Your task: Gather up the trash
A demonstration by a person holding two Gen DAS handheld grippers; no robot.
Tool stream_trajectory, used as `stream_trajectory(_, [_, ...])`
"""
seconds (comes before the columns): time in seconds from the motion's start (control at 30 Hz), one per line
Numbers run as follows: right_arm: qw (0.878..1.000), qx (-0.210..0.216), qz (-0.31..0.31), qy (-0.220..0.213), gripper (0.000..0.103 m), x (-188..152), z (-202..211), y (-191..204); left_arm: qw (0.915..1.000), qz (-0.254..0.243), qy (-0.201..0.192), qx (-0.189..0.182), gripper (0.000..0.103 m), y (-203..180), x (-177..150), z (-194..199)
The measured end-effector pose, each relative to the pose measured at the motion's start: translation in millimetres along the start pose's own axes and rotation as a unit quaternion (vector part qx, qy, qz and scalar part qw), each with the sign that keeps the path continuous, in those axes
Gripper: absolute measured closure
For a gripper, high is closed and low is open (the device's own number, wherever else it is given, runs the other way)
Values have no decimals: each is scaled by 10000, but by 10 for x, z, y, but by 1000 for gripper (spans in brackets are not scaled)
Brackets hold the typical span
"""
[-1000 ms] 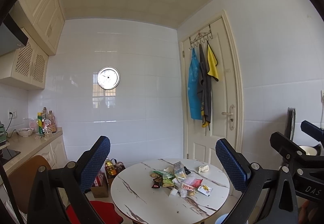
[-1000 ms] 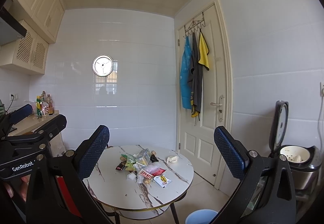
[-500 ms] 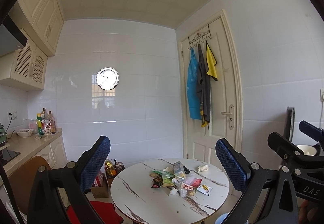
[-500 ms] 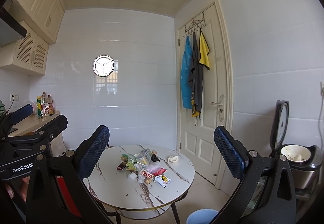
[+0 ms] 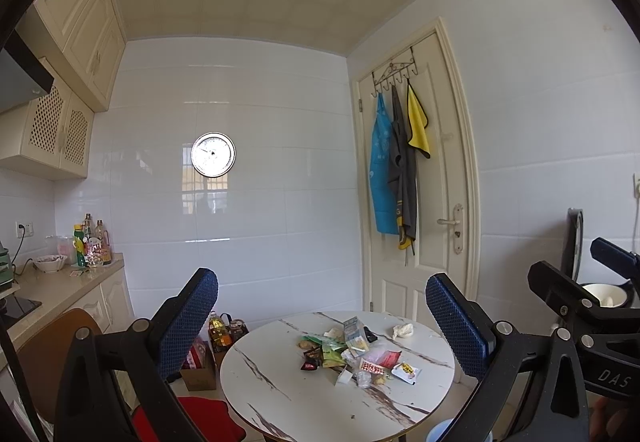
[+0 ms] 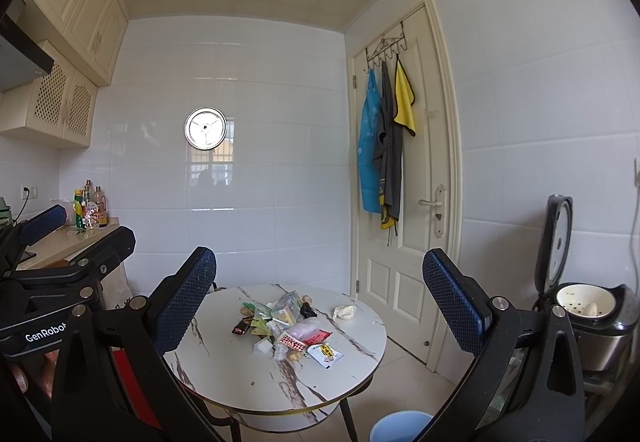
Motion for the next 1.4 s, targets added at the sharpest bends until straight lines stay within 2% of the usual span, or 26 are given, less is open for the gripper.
stream_trajectory(1.0, [10000, 19, -59, 9, 0, -2, -27, -33, 9998, -119, 116, -58, 1, -87, -35, -92])
stream_trajectory(1.2, [9999, -3, -144, -17, 0, -51, -80, -171, 9993, -246, 264, -124, 1, -204, -78, -313])
stream_trajectory(1.27, [9997, 123, -221, -40, 0, -98, -112, -269, 9991, -232, 335, -75, 1, -191, -103, -448])
stream_trajectory(1.4, [9988, 230, -423, -52, 0, -250, -184, -546, 9969, -79, 783, -52, 1, -93, -221, -907])
Point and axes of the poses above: each gripper's, at about its wrist camera, not at the fingertips, and z roughly against the way its jaws point, y to its left, x to its top, the point moved 4 cm from there along -z, roughly the way its jaws point, and after that the axes turned 4 degrees about y, right-handed, at the moved point
